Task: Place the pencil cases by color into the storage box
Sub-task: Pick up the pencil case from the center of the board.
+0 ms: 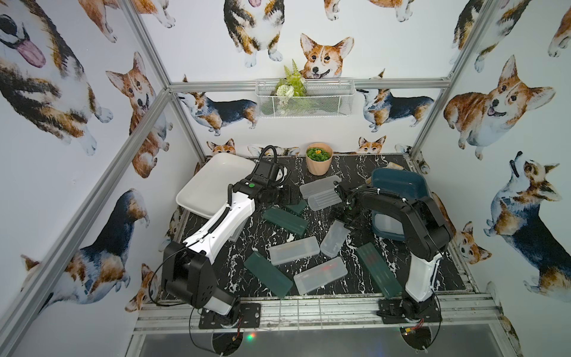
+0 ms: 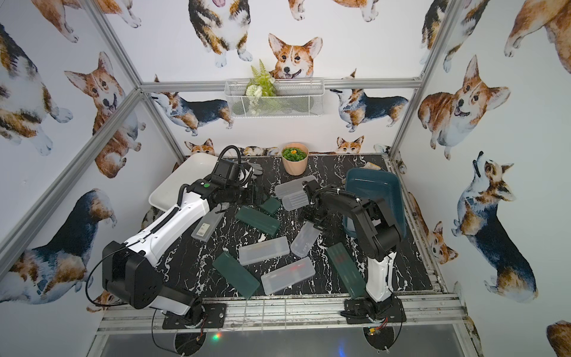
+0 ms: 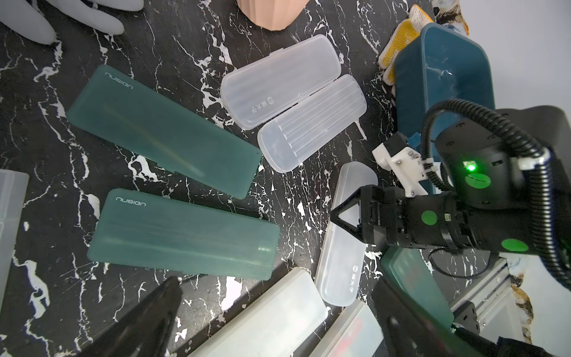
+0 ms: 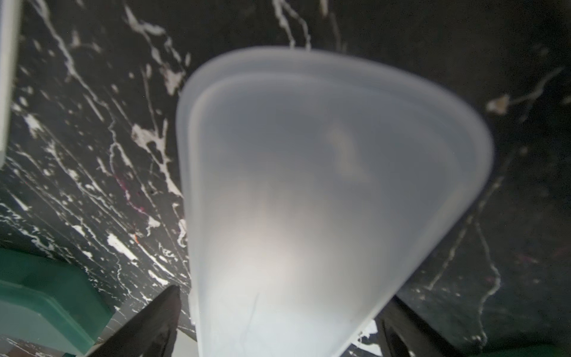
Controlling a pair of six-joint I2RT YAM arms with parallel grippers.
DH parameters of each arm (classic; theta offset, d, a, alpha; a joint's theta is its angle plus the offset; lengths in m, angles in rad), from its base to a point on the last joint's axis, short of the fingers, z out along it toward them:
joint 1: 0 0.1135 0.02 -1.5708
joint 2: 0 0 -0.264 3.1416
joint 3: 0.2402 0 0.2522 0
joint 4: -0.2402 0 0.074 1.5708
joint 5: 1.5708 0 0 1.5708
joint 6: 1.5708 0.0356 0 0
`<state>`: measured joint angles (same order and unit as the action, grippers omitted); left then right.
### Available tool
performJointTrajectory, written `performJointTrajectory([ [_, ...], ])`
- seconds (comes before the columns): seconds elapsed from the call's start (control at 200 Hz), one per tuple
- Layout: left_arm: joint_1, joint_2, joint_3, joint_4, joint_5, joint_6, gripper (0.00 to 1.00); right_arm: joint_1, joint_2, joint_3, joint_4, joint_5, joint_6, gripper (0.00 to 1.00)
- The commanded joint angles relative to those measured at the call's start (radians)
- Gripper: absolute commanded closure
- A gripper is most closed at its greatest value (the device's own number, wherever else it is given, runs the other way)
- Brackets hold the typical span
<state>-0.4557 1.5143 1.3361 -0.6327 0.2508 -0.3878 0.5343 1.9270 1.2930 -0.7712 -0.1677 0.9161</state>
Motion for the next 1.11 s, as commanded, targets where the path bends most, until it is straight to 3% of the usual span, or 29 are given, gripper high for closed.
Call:
performJointTrajectory([
  [0.0,0.002,0.006,0.007,0.018,0.001,0.004,0.01,-0.003,0.046,0.012,0.033,0.025,0.009,0.09],
  [0.335,0.003,0.002,0.014,0.018,-0.005,0.007,0.01,-0.003,0.042,0.075,-0.033,0.04,-0.007,0.33],
  [0.711,0.012,0.017,0.06,0.014,0.001,0.007,0.01,0.001,0.015,0.212,-0.109,0.062,-0.034,0.36],
  [1.011,0.04,0.023,0.124,0.02,0.04,-0.018,0.01,-0.009,-0.028,0.413,-0.168,0.095,-0.031,0.36],
  [1.101,0.05,0.029,0.145,0.028,0.055,-0.028,0.01,-0.034,-0.048,0.467,-0.181,0.093,-0.013,0.41],
])
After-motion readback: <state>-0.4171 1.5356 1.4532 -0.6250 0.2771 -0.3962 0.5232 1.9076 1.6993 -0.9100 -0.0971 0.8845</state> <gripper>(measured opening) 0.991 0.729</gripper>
